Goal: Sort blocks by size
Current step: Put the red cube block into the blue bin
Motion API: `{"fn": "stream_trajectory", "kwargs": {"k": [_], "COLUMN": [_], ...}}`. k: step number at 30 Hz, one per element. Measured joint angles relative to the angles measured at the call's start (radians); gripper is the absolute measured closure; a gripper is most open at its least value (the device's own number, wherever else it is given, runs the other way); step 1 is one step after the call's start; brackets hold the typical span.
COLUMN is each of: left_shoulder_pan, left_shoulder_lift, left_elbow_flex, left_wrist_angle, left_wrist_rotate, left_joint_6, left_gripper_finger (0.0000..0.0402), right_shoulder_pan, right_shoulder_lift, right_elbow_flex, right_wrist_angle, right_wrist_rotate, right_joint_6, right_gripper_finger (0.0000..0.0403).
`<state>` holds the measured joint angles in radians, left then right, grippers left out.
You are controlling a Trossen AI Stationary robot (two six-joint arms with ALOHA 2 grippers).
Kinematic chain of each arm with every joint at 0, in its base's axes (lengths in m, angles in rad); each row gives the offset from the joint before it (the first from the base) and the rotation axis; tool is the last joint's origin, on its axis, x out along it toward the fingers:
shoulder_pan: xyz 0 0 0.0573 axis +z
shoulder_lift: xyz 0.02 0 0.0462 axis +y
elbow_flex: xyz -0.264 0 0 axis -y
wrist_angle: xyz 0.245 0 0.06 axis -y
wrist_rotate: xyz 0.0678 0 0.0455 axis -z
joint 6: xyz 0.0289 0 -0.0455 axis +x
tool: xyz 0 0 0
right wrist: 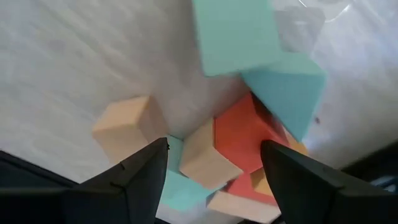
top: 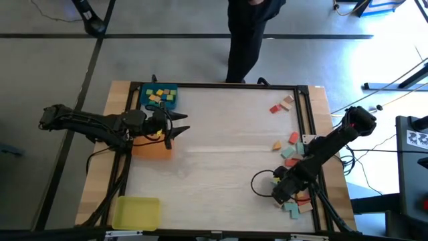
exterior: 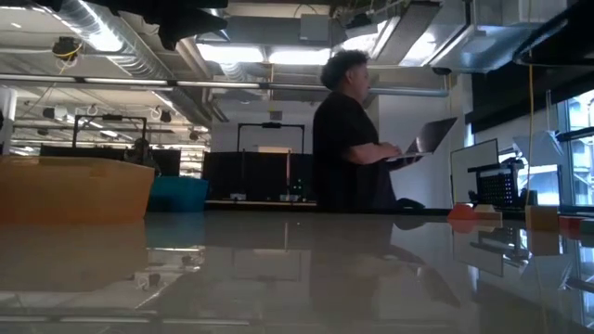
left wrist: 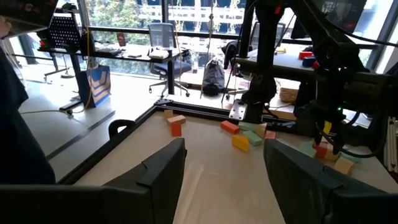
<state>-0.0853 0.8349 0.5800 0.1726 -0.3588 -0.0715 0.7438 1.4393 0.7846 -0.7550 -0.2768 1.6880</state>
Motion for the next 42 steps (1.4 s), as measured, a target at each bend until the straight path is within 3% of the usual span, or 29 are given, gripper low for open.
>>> {"fn": "stream_trajectory", "kwargs": {"k": [14, 33, 38, 42], "left_shoulder_pan": [0.000, 0.000, 0.000, 0.000], "left_shoulder_lift": [0.000, -0.001, -0.001, -0.001], "left_elbow_flex": [0.000, 0.000, 0.000, 0.000], "left_wrist_angle": [-0.004, -0.006, -0.005, -0.006], "left_wrist_rotate": [0.000, 0.000, 0.000, 0.000], "left_joint_6": [0.000, 0.021, 0.020, 0.015], "left_gripper_finger": [0.0196, 0.0196, 0.0196, 0.0196], "right_shoulder_pan": [-0.175, -0.505, -0.576, -0.595], "right_shoulder_lift": [0.001, 0.004, 0.004, 0.004], "right_elbow_flex": [0.016, 0.012, 0.013, 0.013], "right_wrist_angle": [0.108, 0.197, 0.233, 0.194], "right_wrist_rotate": [0.142, 0.475, 0.485, 0.365], "right_joint_6": [-0.304, -0.888, -0.983, -0.969], "right_gripper_finger": [0.0141, 0.0141, 0.0141, 0.0141]}}
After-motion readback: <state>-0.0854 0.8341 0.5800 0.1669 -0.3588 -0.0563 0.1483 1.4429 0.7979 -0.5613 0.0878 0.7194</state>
